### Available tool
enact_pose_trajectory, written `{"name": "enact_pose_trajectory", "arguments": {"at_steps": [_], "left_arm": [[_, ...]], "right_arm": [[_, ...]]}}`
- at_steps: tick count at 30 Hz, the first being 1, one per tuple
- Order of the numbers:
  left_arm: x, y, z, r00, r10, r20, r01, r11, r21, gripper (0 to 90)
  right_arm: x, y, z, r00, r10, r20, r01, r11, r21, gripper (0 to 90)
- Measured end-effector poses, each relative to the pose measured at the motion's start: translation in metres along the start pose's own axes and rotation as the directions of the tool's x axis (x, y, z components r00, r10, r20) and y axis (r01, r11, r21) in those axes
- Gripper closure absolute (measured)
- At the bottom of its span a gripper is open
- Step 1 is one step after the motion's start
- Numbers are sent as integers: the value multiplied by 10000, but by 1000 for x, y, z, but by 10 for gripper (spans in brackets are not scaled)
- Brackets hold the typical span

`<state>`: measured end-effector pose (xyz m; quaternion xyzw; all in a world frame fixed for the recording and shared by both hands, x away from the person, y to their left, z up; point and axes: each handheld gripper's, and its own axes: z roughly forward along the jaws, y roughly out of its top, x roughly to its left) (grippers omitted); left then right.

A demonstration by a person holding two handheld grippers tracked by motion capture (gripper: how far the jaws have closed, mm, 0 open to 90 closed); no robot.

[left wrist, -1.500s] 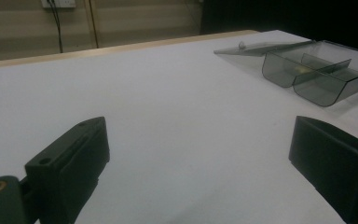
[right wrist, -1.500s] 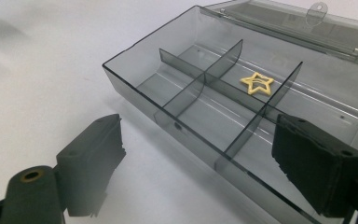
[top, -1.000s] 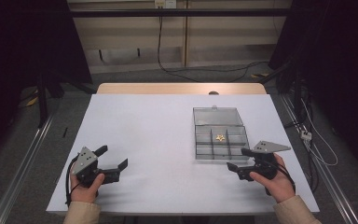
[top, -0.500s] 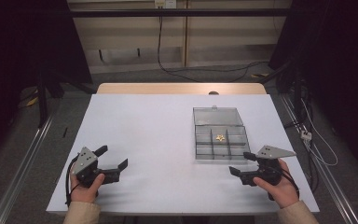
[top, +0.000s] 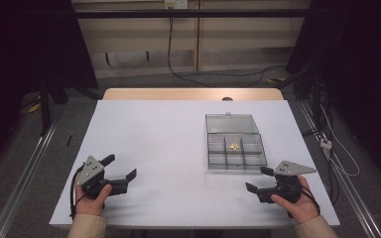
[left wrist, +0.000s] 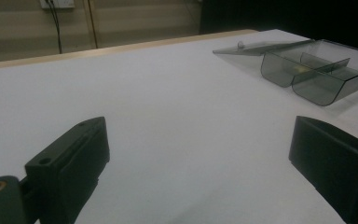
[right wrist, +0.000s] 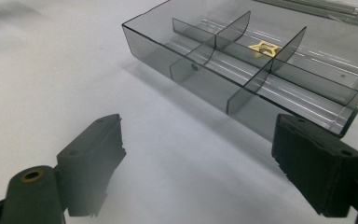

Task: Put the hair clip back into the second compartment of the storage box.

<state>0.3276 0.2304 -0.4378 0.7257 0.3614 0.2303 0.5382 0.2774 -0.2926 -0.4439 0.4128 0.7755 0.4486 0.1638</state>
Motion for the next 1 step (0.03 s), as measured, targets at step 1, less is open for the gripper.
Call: {"name": "enact_pose_trajectory", "arguments": {"at_steps": [1], "left_arm": [[0,0,0,10000,-24,16,24,10000,7,48]], "right_arm": [[0,0,0,10000,1,18,-1,10000,-13,162]]}}
